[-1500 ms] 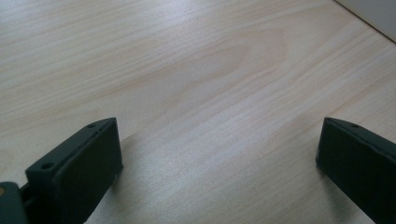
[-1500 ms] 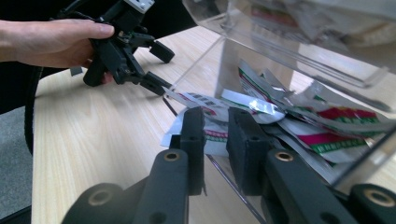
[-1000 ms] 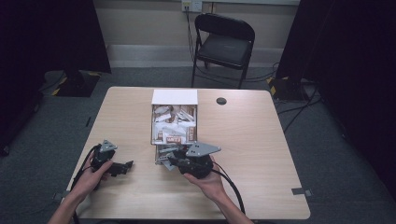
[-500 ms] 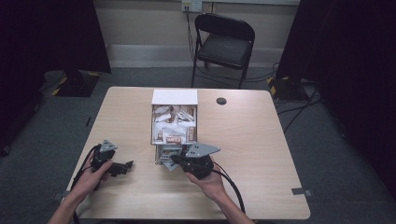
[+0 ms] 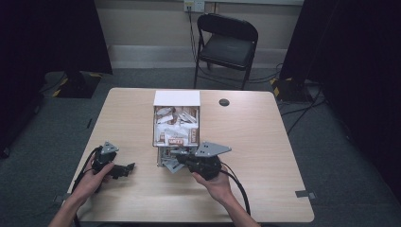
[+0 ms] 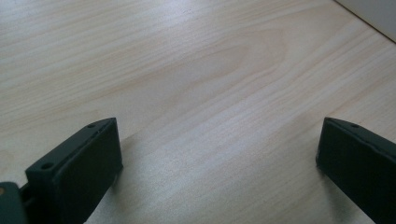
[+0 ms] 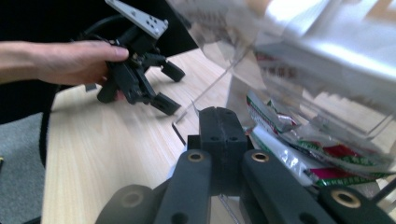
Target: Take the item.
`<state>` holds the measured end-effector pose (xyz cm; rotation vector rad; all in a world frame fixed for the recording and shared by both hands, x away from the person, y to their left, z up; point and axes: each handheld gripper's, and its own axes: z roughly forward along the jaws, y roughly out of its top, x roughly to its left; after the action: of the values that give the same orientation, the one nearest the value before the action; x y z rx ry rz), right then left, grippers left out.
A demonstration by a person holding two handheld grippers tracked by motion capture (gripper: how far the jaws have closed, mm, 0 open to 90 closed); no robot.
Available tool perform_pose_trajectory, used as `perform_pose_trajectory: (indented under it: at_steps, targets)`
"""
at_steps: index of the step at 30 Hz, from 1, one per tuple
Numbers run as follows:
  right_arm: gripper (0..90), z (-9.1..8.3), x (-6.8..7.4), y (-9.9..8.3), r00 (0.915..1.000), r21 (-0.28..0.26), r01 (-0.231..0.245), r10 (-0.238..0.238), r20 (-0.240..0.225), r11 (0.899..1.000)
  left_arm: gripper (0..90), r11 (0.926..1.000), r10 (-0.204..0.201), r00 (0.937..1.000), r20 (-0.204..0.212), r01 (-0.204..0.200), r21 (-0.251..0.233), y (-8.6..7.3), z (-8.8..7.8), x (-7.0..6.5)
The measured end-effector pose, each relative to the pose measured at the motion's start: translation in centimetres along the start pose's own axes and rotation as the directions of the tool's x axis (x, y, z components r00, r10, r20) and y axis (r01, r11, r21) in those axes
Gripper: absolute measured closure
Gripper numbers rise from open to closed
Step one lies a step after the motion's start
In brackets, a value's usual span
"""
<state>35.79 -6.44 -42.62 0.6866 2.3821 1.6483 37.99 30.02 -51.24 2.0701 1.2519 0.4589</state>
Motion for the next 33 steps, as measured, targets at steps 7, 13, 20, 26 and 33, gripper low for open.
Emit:
perform_pose_trajectory:
  at_steps: [7,13,20,26,33]
  targets:
    - [90.0,-0.7,0.1,0.6,0.9999,-0.019,-0.004,0.004,-0.012,1.0,0.0,1.0,0.0,1.0,-0.001,0.0,0.0,0.0,0.0,0.0]
    - [90.0,-1.0,0.1,0.7,0.999,-0.016,-0.04,0.039,-0.022,0.999,0.0,1.0,0.0,1.0,0.0,0.0,0.0,0.0,0.0,0.0]
    - [90.0,-1.3,0.5,1.1,0.9986,-0.021,-0.045,0.044,-0.028,0.999,0.0,1.0,0.0,1.0,0.0,0.0,0.0,0.0,0.0,0.0]
    - [90.0,-2.1,0.8,1.3,0.9988,-0.029,-0.04,0.039,-0.028,0.999,0.0,1.0,0.001,1.0,-0.001,-0.001,0.0,0.0,0.0,0.0]
    - [90.0,-3.3,0.3,1.4,0.9964,-0.049,-0.081,0.079,-0.028,0.996,0.0,1.0,0.0,1.0,0.0,0.0,0.0,0.0,0.0,0.0]
